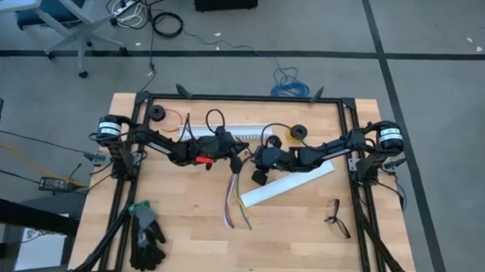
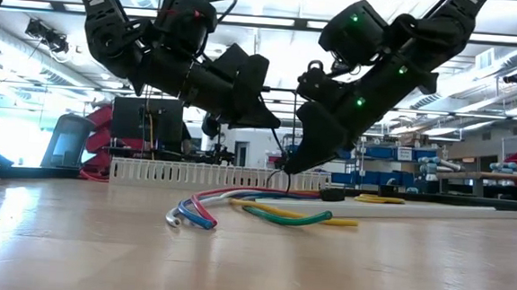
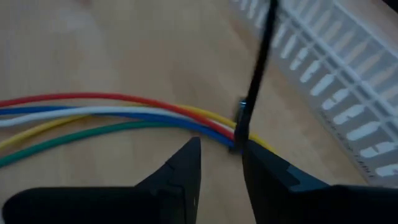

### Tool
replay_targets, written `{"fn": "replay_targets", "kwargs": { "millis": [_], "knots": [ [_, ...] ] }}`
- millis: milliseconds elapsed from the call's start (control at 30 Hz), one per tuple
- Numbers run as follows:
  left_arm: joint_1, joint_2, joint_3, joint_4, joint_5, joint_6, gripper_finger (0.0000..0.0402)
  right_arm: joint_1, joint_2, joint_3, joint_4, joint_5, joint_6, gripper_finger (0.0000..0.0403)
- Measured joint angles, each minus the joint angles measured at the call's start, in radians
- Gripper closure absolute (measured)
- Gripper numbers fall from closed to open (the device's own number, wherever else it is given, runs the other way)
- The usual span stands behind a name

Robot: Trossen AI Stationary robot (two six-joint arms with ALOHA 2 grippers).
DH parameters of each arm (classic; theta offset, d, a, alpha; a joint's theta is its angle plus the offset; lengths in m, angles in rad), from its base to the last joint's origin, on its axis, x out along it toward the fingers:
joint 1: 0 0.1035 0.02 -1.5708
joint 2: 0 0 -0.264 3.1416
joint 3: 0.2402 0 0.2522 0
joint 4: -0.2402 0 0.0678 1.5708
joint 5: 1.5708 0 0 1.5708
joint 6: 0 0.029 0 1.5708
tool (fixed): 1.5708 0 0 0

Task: Ziptie cables
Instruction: Wrap the cables together using the black zip tie

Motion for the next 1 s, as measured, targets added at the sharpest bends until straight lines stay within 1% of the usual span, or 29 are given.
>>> {"fn": "replay_targets", "kwargs": {
  "millis": [200, 433, 533, 733, 800, 867, 1000],
  "knots": [
    [0.0, 0.0, 0.0, -0.006, 0.003, 0.0, 0.0401, -0.028, 0.0, 0.0, 0.027, -0.002, 0.016, 0.0301],
    [0.0, 0.0, -0.001, -0.004, 0.003, 0.004, 0.0401, -0.032, 0.0, 0.0, 0.049, -0.019, 0.015, 0.0307],
    [0.0, 0.0, -0.001, 0.001, 0.003, 0.003, 0.0401, -0.032, 0.0, 0.0, 0.048, -0.024, 0.015, 0.0324],
    [0.0, 0.0, -0.001, 0.014, 0.004, 0.002, 0.0401, -0.044, 0.0, 0.0, 0.049, -0.034, 0.006, 0.039],
    [0.0, 0.0, -0.002, 0.028, 0.02, 0.002, 0.0401, -0.047, 0.0, 0.0, 0.052, -0.034, 0.003, 0.0395],
    [0.0, 0.0, -0.002, 0.04, 0.029, 0.002, 0.0401, -0.047, -0.001, 0.0, 0.053, -0.034, 0.0, 0.039],
    [0.0, 0.002, -0.002, 0.05, 0.018, 0.002, 0.0401, -0.047, -0.002, 0.001, 0.046, -0.05, -0.001, 0.0395]
  ]
}}
